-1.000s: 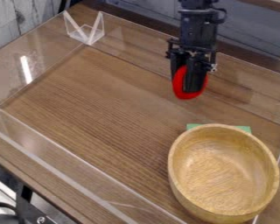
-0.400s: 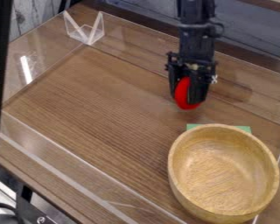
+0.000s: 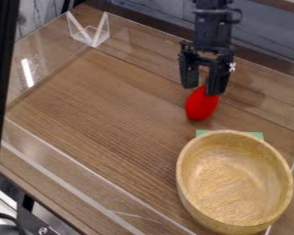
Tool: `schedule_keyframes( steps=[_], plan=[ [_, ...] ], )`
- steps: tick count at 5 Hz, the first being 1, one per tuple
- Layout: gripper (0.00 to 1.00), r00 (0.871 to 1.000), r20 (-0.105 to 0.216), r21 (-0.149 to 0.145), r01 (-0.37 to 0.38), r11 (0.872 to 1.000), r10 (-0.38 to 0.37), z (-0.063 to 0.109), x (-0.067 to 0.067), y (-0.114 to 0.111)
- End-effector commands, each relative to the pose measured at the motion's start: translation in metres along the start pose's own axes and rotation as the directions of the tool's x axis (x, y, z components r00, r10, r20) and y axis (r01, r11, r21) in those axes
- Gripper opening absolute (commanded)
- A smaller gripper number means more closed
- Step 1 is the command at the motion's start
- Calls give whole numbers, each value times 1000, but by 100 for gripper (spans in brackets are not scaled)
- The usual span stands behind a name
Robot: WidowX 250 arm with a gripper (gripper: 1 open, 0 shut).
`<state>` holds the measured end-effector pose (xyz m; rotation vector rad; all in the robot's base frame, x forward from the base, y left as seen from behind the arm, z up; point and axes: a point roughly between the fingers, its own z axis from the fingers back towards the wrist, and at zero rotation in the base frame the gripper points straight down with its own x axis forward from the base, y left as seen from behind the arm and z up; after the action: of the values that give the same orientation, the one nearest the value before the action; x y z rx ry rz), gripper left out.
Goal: Move the red object to the right side of the table
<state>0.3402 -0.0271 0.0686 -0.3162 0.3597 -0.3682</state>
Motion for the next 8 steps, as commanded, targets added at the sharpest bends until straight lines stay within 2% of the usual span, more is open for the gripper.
schedule_keyframes(
  steps=[1, 2, 3, 4, 6, 8],
  plan=[
    [100, 997, 79, 31, -10, 999, 7, 25, -1, -23],
    [100, 996, 86, 29, -34, 999, 31, 25, -1, -37],
    [100, 998, 52, 58, 26, 998, -29, 22, -1, -41],
    [100, 998, 30, 72, 59, 996, -61, 19, -3, -38],
    [100, 997, 20, 77, 72, 994, -74, 20, -14, -48],
    [100, 994, 7, 88, 110, 990, -111, 10, -7, -52]
  ],
)
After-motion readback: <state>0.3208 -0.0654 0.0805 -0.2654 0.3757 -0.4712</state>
